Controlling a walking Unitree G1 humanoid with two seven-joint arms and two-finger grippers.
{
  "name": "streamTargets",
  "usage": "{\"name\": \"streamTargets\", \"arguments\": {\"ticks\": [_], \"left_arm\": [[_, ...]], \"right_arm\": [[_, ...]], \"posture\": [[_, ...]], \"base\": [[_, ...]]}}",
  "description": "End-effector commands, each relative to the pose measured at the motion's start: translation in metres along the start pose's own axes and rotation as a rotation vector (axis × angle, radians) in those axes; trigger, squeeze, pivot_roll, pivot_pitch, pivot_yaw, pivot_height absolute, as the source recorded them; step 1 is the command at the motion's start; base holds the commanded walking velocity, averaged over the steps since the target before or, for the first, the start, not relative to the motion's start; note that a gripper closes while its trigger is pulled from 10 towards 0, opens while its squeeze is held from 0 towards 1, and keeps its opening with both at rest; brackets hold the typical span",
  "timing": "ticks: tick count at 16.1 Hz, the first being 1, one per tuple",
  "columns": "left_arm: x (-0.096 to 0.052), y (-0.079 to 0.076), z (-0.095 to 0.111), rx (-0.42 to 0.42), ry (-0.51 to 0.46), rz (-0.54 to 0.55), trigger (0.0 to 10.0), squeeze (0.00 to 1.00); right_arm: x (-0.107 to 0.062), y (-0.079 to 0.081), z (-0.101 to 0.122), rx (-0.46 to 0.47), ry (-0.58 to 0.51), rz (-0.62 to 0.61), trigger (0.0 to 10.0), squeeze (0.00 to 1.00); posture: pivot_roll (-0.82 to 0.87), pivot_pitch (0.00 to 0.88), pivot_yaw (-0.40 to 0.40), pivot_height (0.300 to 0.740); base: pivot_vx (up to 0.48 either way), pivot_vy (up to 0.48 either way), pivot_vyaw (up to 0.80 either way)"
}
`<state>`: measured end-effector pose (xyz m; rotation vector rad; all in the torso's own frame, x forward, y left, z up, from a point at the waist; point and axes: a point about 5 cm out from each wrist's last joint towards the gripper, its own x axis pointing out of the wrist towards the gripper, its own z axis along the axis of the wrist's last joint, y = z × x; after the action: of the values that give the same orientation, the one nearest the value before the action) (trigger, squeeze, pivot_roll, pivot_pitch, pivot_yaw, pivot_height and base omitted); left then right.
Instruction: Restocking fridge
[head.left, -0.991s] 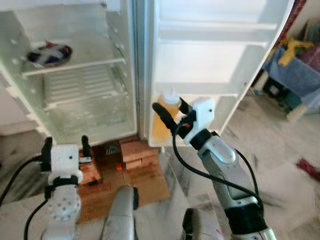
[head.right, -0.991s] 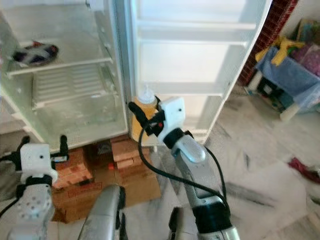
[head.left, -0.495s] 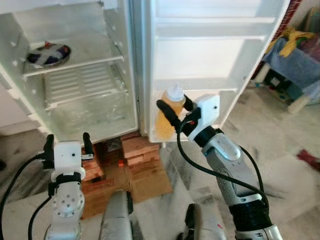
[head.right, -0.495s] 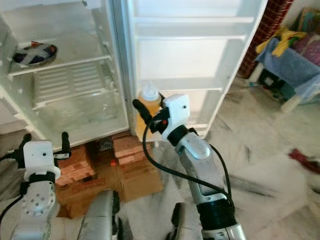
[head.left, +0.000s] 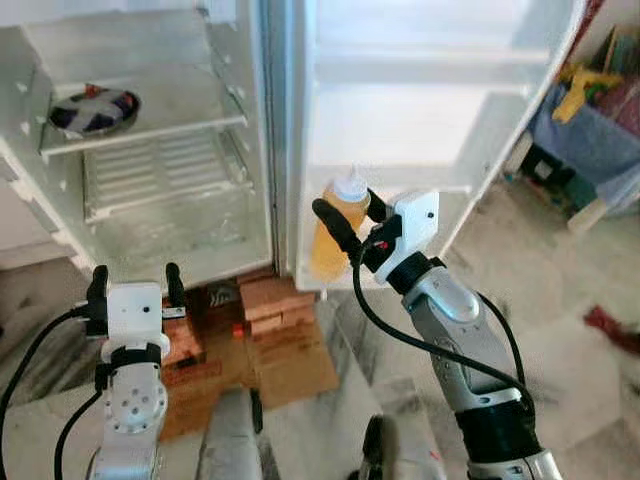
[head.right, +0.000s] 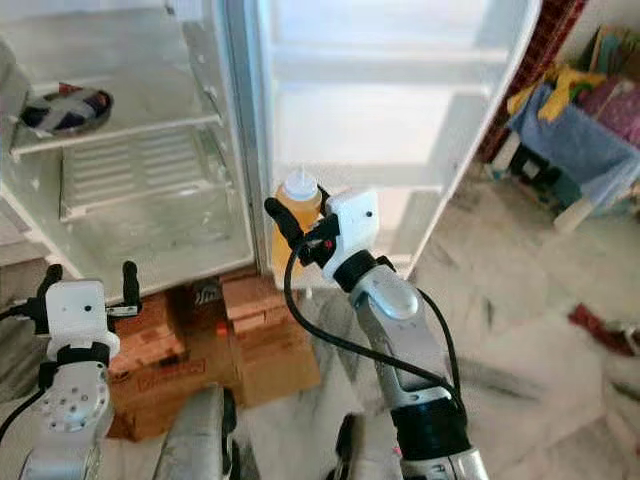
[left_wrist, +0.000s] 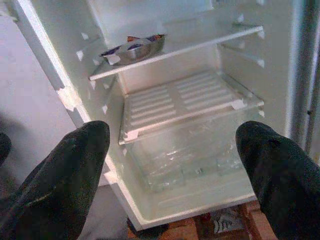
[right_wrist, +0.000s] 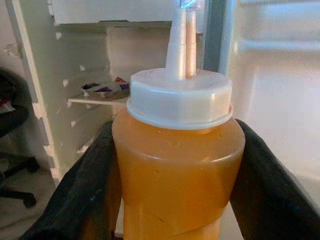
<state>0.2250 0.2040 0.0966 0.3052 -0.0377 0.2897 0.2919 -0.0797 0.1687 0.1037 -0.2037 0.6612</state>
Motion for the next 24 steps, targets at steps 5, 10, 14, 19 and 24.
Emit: {"name": "streamTargets", "arguments": {"ticks": [5,10,14,19,24], "left_arm": [[0.0010,-0.0020,-0.0022,0.001,0.010,-0.008,10.0,0.00],[0.0012,-0.0008,-0.0039,-0.003,0.026,0.015,10.0,0.00],[0.0005,0.0010,-0.0067,0.015,0.047,0.034,10.0,0.00],[0.0016,0.0040,-0.0057,0.019,0.039,0.048,10.0,0.00],[0.0039,0.0066,-0.0033,0.033,0.028,0.094,10.0,0.00]], "right_arm": [[0.0037,0.0018,0.0090,-0.025,-0.037,0.022,10.0,0.00],[0.0045,0.0025,0.0092,-0.025,-0.041,0.026,10.0,0.00],[0.0043,0.0032,0.0085,-0.023,-0.038,0.038,10.0,0.00],[0.0039,0.0017,0.0059,-0.031,-0.031,0.035,10.0,0.00],[0.0057,0.0022,0.0051,-0.039,-0.033,0.043,10.0,0.00]], "posture": [[0.13,0.116,-0.058,0.645],[0.13,0.115,-0.057,0.645],[0.13,0.113,-0.057,0.631],[0.13,0.113,-0.057,0.571],[0.14,0.114,-0.060,0.541]], "base": [[0.369,0.000,0.00],[0.060,0.000,0.00],[0.000,0.000,0.00],[0.000,0.000,0.00],[0.000,0.000,0.00]]}}
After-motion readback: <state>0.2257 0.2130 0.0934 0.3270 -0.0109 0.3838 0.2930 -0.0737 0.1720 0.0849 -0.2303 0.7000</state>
